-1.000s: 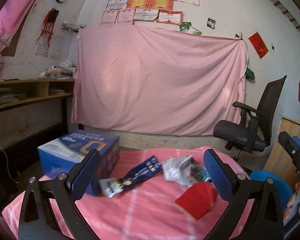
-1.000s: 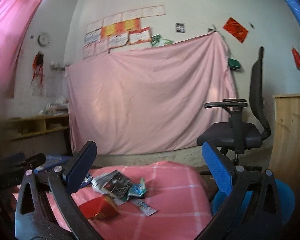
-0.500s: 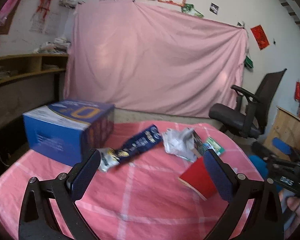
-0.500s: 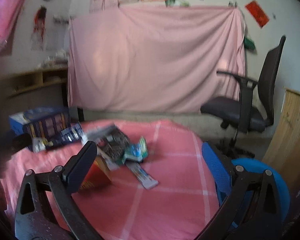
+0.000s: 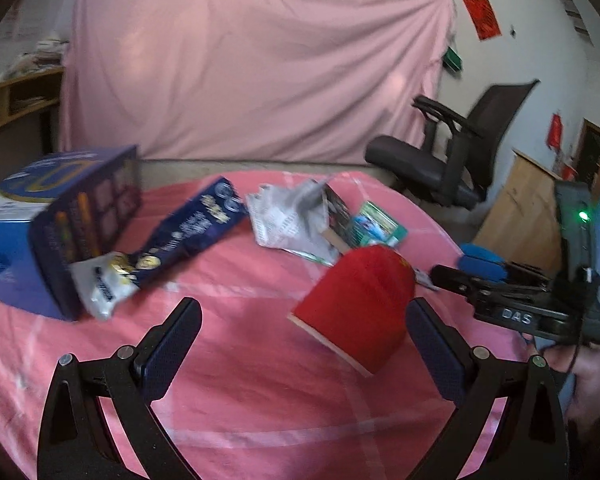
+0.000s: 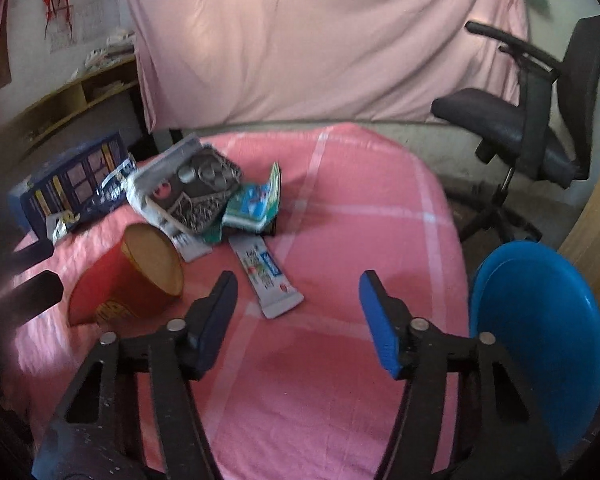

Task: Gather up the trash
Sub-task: 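Grasp the red paper cup with the left gripper while the right grasps the toothpaste tube, then drop the red cup and toothpaste tube into the blue basin with both grippers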

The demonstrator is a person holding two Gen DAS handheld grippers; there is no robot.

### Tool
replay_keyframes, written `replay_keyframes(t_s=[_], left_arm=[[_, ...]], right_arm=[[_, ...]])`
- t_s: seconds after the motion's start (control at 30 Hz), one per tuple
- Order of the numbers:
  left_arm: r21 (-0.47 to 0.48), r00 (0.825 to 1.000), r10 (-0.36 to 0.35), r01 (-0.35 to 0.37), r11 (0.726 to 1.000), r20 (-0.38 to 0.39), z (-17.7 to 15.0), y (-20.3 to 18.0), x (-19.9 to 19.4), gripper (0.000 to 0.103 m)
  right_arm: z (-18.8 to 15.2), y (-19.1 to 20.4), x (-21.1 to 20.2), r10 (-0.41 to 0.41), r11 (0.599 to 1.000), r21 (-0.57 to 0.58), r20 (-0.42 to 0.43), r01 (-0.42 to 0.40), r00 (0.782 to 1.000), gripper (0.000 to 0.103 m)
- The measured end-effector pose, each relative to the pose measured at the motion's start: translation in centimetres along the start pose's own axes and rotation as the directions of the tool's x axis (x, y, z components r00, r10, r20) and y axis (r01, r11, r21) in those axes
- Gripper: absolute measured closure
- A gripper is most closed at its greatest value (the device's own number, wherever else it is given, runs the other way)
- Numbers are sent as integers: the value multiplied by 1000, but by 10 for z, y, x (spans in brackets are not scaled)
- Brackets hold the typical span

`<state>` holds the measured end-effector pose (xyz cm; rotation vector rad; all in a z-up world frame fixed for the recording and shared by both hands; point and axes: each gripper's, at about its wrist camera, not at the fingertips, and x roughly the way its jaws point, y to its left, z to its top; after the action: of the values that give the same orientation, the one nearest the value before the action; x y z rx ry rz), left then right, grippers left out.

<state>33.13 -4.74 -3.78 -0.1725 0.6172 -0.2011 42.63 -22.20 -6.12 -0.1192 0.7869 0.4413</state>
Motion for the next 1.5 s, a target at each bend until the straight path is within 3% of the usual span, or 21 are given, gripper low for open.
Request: replay_keyframes(t_s=[0.13,0.27,0.4,0.47,0.5,0.53,0.7,0.8,1.0,1.13,1.27,1.37,1.5], left_arm=[[50,996,-57,61,997,-64,1,-10,11,7],[74,990,-70,79,994,-122,4,-17,24,7],[69,986,-64,75,995,-154,10,-16,36,21],[65,985,-67,78,995,-159,13,-15,41,23],[63,985,-71,82,995,-157,15,-14,42,33],[63,984,-81,92,994,-158,16,-14,42,36],[60,985,-78,89,994,-156,17,-13,43,36],[45,989,-61,68,997,-137,15,-13,36,36],[10,994,-34,35,999,-105,9,-17,23,37],[-6,999,-21,21,1000,-44,7,-22,7,37],[-6,999,-3,4,1000,38,10,-27,-12,37],[10,995,0,-1,1000,99,20,-36,-24,37],[61,984,-32,22,998,173,40,-59,-35,37]], right_arm=[[-1,-4,6,29,1000,5,-32,-28,999,28],[0,-7,7,46,999,11,-35,-46,998,31],[2,-4,11,58,998,0,-41,-58,997,31],[4,-1,14,63,998,-11,-45,-64,997,31],[5,0,16,66,998,-18,-51,-67,997,31],[5,1,18,69,997,-23,-57,-71,996,31],[5,9,25,59,996,-60,-90,-65,994,32],[1,16,20,25,995,-92,-95,-34,995,49],[-9,16,2,39,995,-92,-65,-44,997,55],[-20,20,-19,53,994,-93,-11,-53,999,55],[-25,19,-52,43,997,-76,144,-33,989,55],[-25,8,-77,14,999,-34,276,-5,961,55],[-22,-6,-112,-63,998,22,438,60,897,55]])
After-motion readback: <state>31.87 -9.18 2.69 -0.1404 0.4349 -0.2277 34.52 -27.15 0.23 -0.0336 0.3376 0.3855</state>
